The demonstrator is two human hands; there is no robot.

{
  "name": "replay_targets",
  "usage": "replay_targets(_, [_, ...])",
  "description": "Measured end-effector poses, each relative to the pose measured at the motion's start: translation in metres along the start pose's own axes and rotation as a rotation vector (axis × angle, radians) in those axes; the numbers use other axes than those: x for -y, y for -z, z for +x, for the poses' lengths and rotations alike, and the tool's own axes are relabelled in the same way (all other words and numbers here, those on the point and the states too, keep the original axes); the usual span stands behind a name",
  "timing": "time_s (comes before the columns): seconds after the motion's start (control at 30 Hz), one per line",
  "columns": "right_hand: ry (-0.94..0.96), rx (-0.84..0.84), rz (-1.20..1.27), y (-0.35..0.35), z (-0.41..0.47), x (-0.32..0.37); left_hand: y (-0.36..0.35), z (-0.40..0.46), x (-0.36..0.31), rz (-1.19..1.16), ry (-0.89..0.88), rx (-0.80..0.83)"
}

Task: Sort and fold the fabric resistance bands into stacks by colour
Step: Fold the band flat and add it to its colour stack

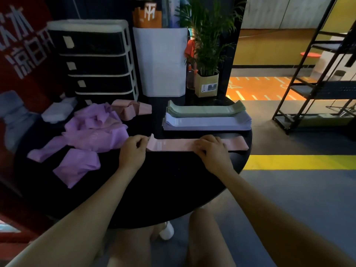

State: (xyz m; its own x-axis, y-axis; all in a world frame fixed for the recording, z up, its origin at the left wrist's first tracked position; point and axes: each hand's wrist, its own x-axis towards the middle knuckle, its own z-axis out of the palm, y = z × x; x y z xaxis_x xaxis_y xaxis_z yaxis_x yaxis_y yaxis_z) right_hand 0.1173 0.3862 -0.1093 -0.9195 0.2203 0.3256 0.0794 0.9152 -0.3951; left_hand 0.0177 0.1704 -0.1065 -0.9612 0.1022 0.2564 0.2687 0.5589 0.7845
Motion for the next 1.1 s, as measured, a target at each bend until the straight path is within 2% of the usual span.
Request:
replay_targets(0.17, [-0.011, -0.015, -0.009, -0.002, 0.001, -0.001, -0.004, -0.002, 0.003, 0.067, 0.026, -0.022])
replay_targets(0.47, [0.004, 0.004, -0.036, -0.001, 0.000, 0.000, -0.004, -0.005, 0.000, -0.011, 0.042, -0.090])
replay_targets(0.67, [-0.011, -0.001, -0.022, 0.000, -0.001, 0.000, -0.005, -0.004, 0.002, 0.024, -0.066, -0.024])
replay_targets(1.1, [-0.054, 0.033, -0.021, 0.006, 0.006, 0.009, -0.005, -0.004, -0.004, 0.080, -0.096, 0.033])
